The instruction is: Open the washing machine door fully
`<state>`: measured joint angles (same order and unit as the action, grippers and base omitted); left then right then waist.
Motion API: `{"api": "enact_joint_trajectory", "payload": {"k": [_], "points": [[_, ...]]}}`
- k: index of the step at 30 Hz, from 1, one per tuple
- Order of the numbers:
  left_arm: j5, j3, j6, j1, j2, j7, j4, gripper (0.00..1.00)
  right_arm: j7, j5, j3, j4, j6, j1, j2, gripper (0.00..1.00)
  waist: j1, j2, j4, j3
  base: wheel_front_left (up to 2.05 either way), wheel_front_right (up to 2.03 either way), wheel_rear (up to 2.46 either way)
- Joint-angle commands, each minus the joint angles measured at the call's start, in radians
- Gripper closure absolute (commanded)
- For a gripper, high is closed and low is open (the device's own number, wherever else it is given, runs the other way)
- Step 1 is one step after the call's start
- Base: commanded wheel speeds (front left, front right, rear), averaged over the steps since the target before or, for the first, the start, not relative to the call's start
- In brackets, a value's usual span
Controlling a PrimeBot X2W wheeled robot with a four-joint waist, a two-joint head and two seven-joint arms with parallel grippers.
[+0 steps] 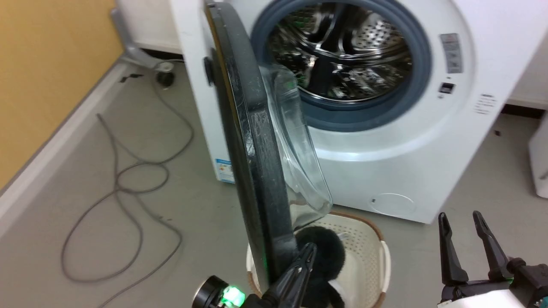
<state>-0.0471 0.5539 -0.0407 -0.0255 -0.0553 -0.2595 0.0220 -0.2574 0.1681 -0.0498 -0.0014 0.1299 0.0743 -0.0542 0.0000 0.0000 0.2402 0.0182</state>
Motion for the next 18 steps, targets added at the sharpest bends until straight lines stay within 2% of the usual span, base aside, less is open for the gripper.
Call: {"api": "enact_joint_trajectory", "payload": {"k": [1, 18], "points": [[0.003, -0.026, -0.007, -0.013, -0.020, -0.002, -0.003, 1.00, -0.004, 0.012, 0.002, 0.002, 0.001, 0.005, 0.004, 0.00, 0.0000, 0.0000, 0.040, 0.002, 0.00, 0.00, 0.00], [-0.003, -0.115, -0.045, -0.061, -0.054, -0.002, 0.029, 1.00, -0.004, 0.017, 0.014, 0.014, 0.001, 0.004, 0.004, 0.00, 0.0000, 0.0000, 0.244, 0.028, 0.00, 0.00, 0.00]]}}
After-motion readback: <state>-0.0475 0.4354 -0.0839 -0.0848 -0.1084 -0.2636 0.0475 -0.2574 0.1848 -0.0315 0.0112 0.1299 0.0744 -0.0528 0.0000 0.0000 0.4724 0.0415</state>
